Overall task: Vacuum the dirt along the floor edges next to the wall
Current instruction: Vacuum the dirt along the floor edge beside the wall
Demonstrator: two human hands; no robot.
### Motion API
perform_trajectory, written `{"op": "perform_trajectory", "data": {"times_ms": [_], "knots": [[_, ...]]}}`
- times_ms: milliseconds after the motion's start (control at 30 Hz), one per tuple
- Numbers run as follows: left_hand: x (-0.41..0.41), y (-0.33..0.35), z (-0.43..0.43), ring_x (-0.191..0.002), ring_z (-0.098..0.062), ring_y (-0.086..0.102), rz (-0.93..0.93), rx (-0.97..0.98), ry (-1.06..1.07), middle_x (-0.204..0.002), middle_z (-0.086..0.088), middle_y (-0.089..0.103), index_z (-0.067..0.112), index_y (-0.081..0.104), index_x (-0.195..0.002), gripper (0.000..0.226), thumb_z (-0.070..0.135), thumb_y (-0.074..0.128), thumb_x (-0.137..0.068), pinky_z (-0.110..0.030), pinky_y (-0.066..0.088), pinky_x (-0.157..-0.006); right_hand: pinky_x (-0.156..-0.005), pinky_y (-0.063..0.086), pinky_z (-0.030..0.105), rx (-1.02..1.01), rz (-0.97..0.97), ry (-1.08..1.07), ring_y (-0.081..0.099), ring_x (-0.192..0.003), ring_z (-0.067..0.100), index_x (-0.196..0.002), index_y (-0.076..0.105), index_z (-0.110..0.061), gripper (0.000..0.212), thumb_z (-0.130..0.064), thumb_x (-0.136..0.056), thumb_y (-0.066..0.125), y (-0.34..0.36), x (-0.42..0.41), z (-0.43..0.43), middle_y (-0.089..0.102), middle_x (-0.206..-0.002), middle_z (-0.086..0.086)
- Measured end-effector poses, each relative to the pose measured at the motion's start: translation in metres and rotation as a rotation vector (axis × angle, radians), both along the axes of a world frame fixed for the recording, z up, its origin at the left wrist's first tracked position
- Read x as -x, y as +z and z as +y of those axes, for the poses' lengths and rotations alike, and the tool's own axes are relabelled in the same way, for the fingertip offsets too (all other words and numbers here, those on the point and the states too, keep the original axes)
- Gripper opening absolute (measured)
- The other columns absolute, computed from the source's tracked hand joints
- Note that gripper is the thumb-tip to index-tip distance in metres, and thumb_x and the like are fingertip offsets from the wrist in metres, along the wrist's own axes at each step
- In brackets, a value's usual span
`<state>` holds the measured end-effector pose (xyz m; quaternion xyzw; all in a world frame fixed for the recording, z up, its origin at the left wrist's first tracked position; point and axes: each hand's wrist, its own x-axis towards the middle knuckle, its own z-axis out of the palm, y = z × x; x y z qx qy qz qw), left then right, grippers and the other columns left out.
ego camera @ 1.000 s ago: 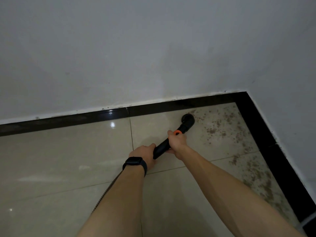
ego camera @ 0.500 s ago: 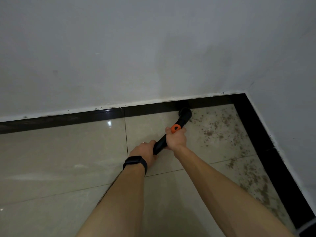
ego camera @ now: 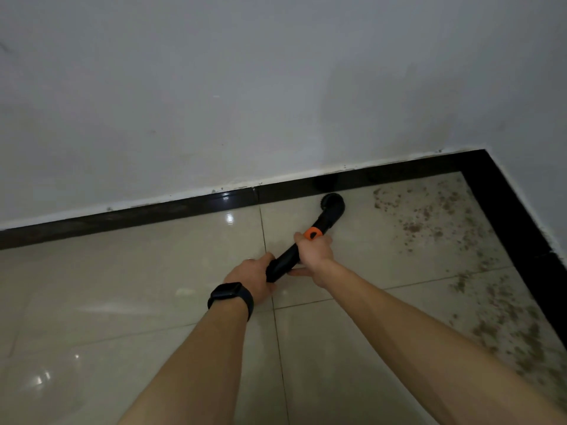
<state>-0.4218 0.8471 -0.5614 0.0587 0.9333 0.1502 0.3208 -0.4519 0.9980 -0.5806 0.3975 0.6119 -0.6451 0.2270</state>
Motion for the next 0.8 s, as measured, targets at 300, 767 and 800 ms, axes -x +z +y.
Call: {"op": "perform_trajectory", "data": {"times_ms": [300,767,800], "knots": [[-0.010,0.013,-0.015,-0.105,-0.024,0.062,-0.126,0.032,-0.059,-0.124,-0.009,0.064,0.031,0.046,-0.140,0.058,0.027,0.071,-0.088,-0.030,0.052,-0.087,-0.054,0.063,0.038,0.050,-0.021,-0.128,0.070,-0.096,0.030,-0.137,0.026,-0.015,0.050,-0.029,-0.104,0.060,0.005,-0.046,-0.010,0.060,-0.118,0.018],[-0.022,0.010,0.078,-0.107,-0.022,0.061,-0.181,-0.028,-0.342,-0.123,-0.005,0.065,0.033,0.055,-0.135,0.060,0.032,0.080,-0.080,-0.029,0.051,-0.088,-0.062,0.064,0.046,-0.017,-0.061,-0.371,0.070,-0.086,0.027,-0.140,0.029,-0.011,0.050,-0.026,-0.104,0.061,0.008,-0.110,0.081,0.061,-0.100,0.012],[-0.023,0.011,0.080,-0.106,-0.022,0.061,-0.177,-0.026,-0.350,-0.122,-0.005,0.064,0.033,0.055,-0.135,0.060,0.032,0.080,-0.081,-0.029,0.051,-0.087,-0.063,0.064,0.046,-0.018,-0.058,-0.372,0.070,-0.085,0.027,-0.141,0.029,-0.011,0.051,-0.026,-0.104,0.061,0.008,-0.112,0.082,0.061,-0.100,0.013]]}}
